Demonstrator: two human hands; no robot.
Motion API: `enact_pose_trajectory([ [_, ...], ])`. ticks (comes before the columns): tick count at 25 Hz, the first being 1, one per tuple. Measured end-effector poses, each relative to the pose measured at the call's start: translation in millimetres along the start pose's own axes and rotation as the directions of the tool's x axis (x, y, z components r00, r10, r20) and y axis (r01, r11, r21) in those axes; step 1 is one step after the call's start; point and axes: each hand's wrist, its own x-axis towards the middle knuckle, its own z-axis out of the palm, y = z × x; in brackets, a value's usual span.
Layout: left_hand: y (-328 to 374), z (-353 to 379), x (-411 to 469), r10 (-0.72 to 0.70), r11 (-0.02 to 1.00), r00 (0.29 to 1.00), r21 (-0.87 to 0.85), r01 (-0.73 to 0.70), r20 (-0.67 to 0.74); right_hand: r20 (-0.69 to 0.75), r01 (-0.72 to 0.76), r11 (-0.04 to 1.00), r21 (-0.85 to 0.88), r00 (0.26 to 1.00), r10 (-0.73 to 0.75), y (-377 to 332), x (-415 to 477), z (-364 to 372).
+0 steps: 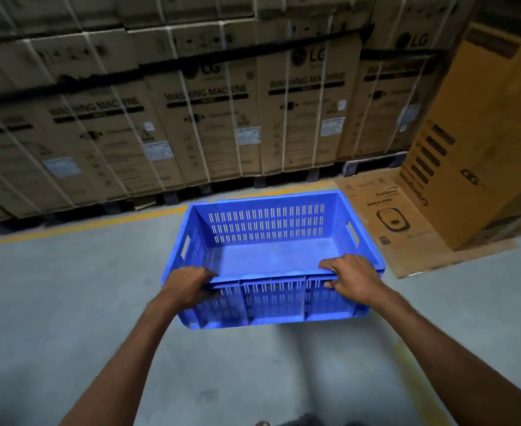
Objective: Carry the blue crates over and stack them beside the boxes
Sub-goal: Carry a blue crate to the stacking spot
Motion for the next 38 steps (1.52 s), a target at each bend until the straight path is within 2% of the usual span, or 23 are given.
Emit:
enact_pose_trajectory([
  [2, -30, -5, 32, -0.025, 0.998, 0.999, -0.052, 0.024, -0.037, -0.052, -0.027, 0.998, 0.052, 0.998, 0.030, -11, 53, -6],
  [4, -50, -11, 64, -0.030, 0.996, 1.000, -0.087, 0.029, -0.008, -0.053, -0.036, 0.995, 0.088, 0.998, 0.041, -14, 98, -5],
  [9, -101, 0, 166, -0.071, 0.979, 0.988, -0.183, 0.095, 0.134, 0.074, -0.026, 0.992, 0.122, 0.997, 0.018, 11, 225, 26],
  [13, -144, 25, 274, -0.138, 0.957, 0.946, -0.207, 0.204, 0.294, 0.276, -0.045, 0.983, 0.179, 0.961, -0.006, 43, 352, 85],
  [16, -180, 47, 376, -0.112, 0.962, 0.910, -0.188, 0.201, 0.400, 0.366, -0.015, 0.983, 0.181, 0.929, -0.054, 69, 453, 137],
  [21, -231, 111, 530, -0.098, 0.964, 0.894, -0.181, 0.194, 0.437, 0.403, -0.001, 0.992, 0.127, 0.914, -0.051, 104, 600, 228],
  [24, -250, 170, 593, -0.144, 0.968, 0.922, -0.143, 0.207, 0.359, 0.356, 0.037, 0.997, 0.069, 0.933, -0.059, 123, 653, 298],
  [27, -263, 233, 650, -0.201, 0.960, 0.961, -0.157, 0.232, 0.191, 0.278, 0.069, 0.997, -0.017, 0.959, -0.062, 137, 699, 373],
  [30, -270, 285, 707, -0.274, 0.946, 0.961, -0.170, 0.277, 0.039, 0.217, 0.067, 0.990, -0.120, 0.975, -0.040, 149, 742, 434],
  [34, -273, 366, 762, -0.291, 0.940, 0.950, -0.150, 0.305, 0.109, 0.231, 0.090, 0.972, -0.216, 0.972, -0.038, 174, 773, 518],
  [38, -293, 414, 804, -0.284, 0.949, 0.957, -0.128, 0.289, 0.061, 0.226, 0.020, 0.977, -0.215, 0.974, 0.030, 199, 799, 560],
])
